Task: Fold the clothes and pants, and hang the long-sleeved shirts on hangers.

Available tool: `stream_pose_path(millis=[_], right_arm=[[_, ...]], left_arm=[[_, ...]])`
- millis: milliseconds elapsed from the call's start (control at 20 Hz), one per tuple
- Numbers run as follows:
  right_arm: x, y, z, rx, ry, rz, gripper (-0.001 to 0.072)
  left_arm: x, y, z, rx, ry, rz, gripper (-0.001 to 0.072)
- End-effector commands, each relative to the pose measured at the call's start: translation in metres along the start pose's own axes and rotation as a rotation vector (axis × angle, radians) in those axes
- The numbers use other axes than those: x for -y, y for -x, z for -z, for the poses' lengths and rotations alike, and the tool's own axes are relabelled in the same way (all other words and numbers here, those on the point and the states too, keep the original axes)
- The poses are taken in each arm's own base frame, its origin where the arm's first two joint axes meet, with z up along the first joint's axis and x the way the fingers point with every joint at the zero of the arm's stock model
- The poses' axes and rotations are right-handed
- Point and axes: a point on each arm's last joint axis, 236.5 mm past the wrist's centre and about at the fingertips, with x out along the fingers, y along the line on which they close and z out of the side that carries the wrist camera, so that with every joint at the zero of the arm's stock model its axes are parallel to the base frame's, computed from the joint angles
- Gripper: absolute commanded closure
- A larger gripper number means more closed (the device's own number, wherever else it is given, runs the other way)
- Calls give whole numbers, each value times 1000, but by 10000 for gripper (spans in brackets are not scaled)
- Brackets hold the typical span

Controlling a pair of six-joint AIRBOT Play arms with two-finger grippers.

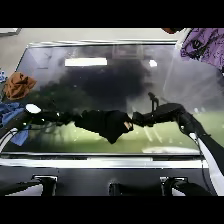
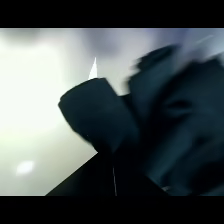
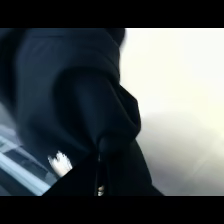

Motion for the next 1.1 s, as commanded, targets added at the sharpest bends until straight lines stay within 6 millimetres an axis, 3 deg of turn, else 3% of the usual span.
stream_pose_path(millis=[0, 100, 200, 350, 450, 500, 650, 800, 900, 1050], right_arm=[[-34, 73, -61, 240, 225, 108, 687], [-72, 144, -97, 428, 353, 179, 687], [-112, 221, -113, 612, 467, 234, 687], [-150, 318, -99, 813, 551, 308, 686], [-167, 359, -72, 887, 586, 312, 686], [-172, 370, -59, 907, 586, 303, 686], [-173, 385, -36, 929, 520, 269, 686], [-174, 379, -48, 933, 478, 244, 686], [-163, 355, -72, 884, 412, 242, 685], [-128, 274, -115, 687, 278, 243, 685]], left_arm=[[56, 73, -65, 234, -140, 48, 695], [104, 150, -98, 412, -256, 57, 695], [144, 221, -106, 558, -377, 31, 695], [181, 310, -89, 745, -430, 3, 694], [199, 346, -63, 818, -448, 35, 694], [204, 358, -48, 833, -454, 48, 694], [208, 373, -18, 834, -450, 62, 694], [206, 368, -17, 812, -435, 63, 694], [198, 351, -32, 773, -410, 47, 694], [160, 287, -70, 625, -318, -12, 694]])
